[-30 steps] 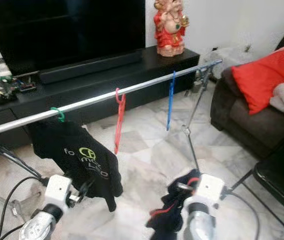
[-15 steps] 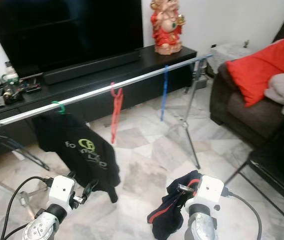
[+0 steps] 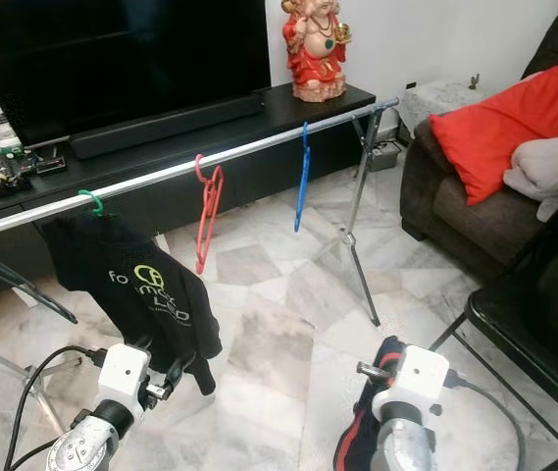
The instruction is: Hang hanger
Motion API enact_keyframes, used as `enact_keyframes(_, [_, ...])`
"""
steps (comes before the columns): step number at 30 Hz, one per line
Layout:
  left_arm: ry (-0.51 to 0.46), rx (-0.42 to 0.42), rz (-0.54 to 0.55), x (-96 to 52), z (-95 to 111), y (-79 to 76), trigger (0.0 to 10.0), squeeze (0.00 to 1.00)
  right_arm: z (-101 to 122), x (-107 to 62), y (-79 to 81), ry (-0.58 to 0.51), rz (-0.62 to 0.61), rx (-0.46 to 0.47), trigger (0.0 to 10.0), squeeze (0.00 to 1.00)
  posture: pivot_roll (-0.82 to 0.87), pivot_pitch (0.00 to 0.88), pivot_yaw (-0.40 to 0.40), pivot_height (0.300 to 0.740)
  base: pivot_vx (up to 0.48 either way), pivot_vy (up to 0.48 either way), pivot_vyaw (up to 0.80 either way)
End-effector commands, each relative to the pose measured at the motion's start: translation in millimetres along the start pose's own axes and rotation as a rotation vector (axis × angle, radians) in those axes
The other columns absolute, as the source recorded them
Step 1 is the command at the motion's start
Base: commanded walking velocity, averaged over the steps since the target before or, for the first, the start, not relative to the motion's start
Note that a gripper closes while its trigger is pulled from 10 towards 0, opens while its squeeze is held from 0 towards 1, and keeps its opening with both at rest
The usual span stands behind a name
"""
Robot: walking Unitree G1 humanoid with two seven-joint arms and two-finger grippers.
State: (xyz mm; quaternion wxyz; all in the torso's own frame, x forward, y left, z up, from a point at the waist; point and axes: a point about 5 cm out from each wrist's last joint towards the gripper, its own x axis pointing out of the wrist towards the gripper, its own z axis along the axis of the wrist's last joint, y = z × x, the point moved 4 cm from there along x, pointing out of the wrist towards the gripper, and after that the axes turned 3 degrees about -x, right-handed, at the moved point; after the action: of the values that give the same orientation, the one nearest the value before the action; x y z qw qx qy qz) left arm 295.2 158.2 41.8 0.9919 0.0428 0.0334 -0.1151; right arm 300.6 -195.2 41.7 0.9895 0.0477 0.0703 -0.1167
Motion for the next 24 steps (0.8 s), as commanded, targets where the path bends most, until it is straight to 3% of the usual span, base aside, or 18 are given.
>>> enact_keyframes(1, [0.013,-0.015,0.007,-1.4,-2.3,3.2,10.0,0.00,2.7,0.7,4.6,-0.014,0.011,0.002,10.0,0.00,0.05,0.030,0.057,0.740,0.000,0.000,0.00])
enact_keyframes(8, [0.012,-0.021,-0.003,-0.6,-1.2,1.7,10.0,0.00,2.7,1.5,5.3,-0.014,0.015,0.000,10.0,0.00,0.05,0.022,0.056,0.740,0.000,0.000,0.00])
enact_keyframes(24, [0.012,-0.035,0.007,0.0,-1.4,5.0,10.0,0.00,2.5,1.7,8.2,-0.013,0.027,-0.003,10.0,0.00,0.05,0.024,0.053,0.740,0.302,0.000,0.00])
